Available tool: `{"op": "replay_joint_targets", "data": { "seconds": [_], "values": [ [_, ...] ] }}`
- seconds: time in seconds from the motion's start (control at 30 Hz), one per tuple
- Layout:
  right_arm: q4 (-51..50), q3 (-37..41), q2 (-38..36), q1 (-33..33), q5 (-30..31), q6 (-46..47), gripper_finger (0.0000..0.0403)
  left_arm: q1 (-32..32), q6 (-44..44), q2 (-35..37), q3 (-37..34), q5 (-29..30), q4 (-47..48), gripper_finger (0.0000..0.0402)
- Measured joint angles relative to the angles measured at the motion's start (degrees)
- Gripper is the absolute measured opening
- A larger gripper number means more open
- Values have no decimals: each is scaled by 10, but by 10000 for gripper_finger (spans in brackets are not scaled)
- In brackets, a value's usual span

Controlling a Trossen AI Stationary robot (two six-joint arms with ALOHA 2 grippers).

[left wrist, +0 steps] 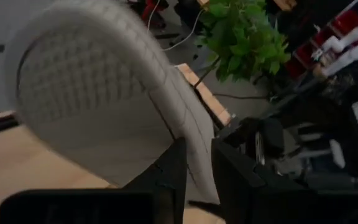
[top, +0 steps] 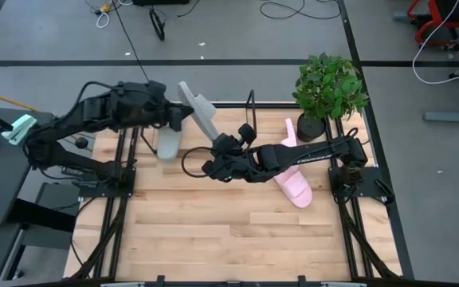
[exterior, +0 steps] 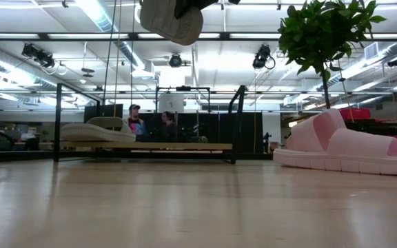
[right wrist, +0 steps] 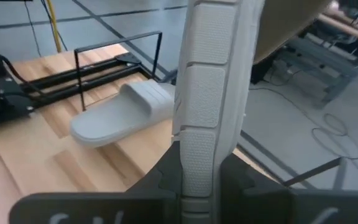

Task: Pick and place slides into the shelf
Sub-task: Put the gray slipper on the shelf

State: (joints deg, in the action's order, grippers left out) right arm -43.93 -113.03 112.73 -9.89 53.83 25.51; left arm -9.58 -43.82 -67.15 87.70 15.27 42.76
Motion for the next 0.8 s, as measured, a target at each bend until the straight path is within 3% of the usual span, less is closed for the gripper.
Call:
{"op": "replay_joint_targets", "data": {
  "seconds": [0.13, 0.33, 0.53, 0.8],
  "values": [
    [-22, 0, 0, 0, 15, -8, 55, 0, -23, -22, 0, 0, -23, 86],
    [-56, 0, 0, -2, 18, -9, 55, 0, 41, -41, 0, -8, -19, 100],
    [-77, 0, 0, -8, 22, -11, 55, -1, 11, -45, 0, -17, -14, 115],
    [-74, 0, 0, -11, 26, -36, 55, -26, 25, -45, 5, -34, 9, 167]
  ]
}}
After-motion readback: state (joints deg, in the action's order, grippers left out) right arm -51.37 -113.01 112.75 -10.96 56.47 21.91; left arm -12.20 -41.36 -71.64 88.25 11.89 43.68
